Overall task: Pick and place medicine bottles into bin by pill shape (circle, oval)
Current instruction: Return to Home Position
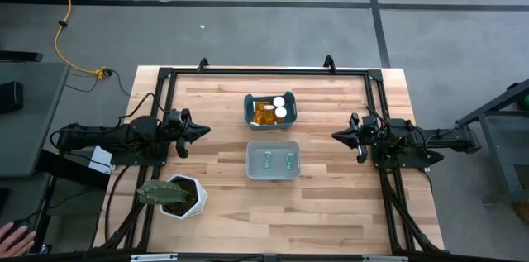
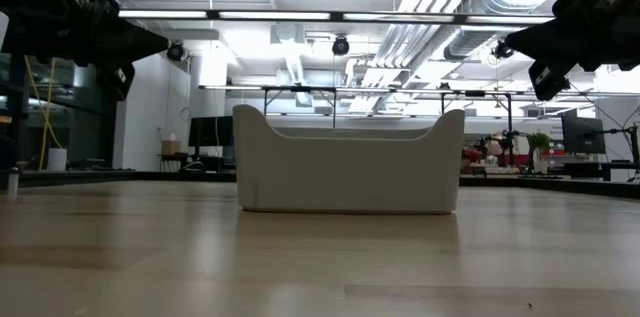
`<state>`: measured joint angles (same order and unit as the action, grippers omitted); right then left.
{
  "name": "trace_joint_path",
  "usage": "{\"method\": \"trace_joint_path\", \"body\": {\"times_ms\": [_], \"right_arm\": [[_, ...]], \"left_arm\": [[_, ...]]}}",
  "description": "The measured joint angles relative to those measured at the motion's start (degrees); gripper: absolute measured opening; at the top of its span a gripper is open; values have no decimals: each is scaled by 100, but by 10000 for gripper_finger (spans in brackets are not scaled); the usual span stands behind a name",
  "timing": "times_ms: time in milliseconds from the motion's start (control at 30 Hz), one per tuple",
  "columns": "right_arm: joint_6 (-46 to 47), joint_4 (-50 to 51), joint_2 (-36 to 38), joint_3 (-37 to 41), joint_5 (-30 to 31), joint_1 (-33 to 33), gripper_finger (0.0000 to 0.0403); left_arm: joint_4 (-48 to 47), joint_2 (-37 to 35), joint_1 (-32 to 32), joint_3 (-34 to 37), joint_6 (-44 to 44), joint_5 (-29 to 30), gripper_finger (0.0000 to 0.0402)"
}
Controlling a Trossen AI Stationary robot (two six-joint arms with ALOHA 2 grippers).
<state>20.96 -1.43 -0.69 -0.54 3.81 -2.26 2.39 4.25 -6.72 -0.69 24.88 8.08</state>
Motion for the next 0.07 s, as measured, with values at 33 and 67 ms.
{"method": "trace_joint_path", "body": {"times_ms": [33,67], "right_arm": [[-1,1,0,0,0,0,0],[-1,0,0,0,1,1,0]], "left_arm": [[0,0,0,0,0,0,0],[0,0,1,0,0,0,0]]}}
